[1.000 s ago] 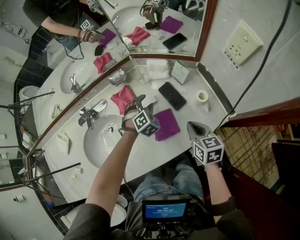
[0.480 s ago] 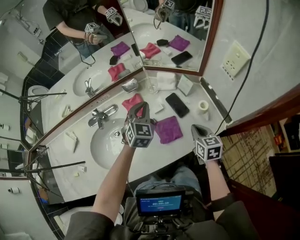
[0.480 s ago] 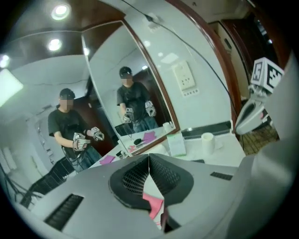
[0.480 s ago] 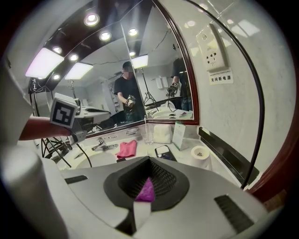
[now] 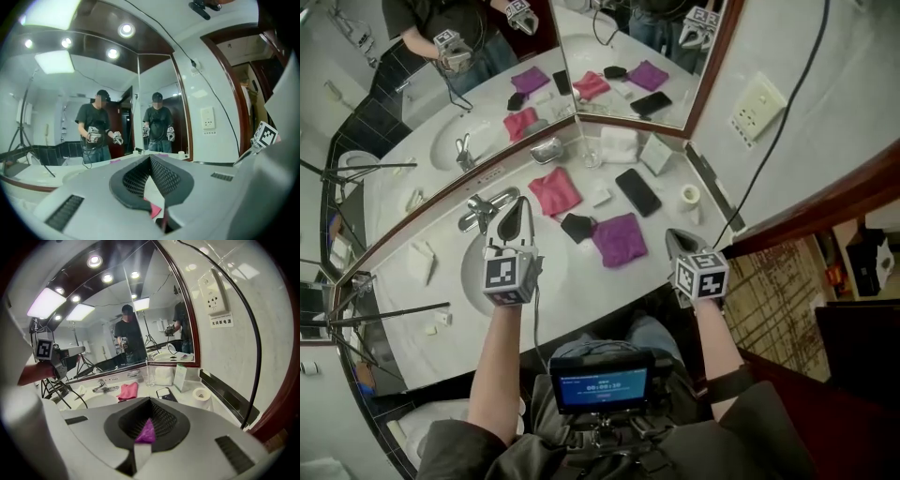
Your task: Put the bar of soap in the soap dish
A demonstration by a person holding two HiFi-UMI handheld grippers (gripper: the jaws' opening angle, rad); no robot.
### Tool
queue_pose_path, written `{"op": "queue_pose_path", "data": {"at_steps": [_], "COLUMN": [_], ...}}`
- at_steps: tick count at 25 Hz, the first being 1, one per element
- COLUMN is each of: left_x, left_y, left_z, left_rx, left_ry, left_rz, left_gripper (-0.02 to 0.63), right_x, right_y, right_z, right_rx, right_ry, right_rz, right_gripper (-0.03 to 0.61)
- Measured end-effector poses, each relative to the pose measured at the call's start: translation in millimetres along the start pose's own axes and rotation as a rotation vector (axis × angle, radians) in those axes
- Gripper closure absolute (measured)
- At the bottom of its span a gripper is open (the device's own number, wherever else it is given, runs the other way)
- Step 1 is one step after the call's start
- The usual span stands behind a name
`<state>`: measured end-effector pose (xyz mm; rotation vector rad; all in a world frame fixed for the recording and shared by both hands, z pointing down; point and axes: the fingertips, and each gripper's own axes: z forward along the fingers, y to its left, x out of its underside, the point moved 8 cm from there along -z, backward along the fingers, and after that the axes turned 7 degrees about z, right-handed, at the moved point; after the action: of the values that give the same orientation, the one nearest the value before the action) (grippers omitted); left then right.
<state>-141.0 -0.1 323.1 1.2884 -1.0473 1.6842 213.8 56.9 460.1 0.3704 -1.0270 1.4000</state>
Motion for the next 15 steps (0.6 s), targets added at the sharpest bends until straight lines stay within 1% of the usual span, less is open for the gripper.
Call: {"op": "queue_pose_path", "data": {"at_steps": [3, 7, 10, 12, 13, 15], "left_x": [7, 11, 13, 13, 13, 15], "left_y": [12, 21, 24, 25, 26, 27], "left_z": [-21, -41, -46, -48, -48, -50], "left_rx": [-0.029, -0.057, -0.074, -0.081, -0.083, -0.085], "left_ry": [0.005, 0.009, 0.009, 0.01, 0.01, 0.012], "left_rz": [-0.028, -0.027, -0.041, -0.054, -0.057, -0.056], "left_gripper": [0.614, 0.614, 0.614, 0.614, 0.614, 0.614], "right_x": [1, 2, 3, 3, 3, 0], "right_y": [0, 1, -1, -1, -1, 1], "right_z": [-2, -2, 0, 3, 5, 10], "right_rx": [0.009, 0.013, 0.02, 0.034, 0.048, 0.083], "right_ry": [0.001, 0.004, 0.016, 0.031, 0.04, 0.061], "right_rz": [-0.004, -0.01, -0.029, -0.068, -0.104, -0.221], "right_gripper": [0.555, 0.555, 0.555, 0.555, 0.555, 0.554]}}
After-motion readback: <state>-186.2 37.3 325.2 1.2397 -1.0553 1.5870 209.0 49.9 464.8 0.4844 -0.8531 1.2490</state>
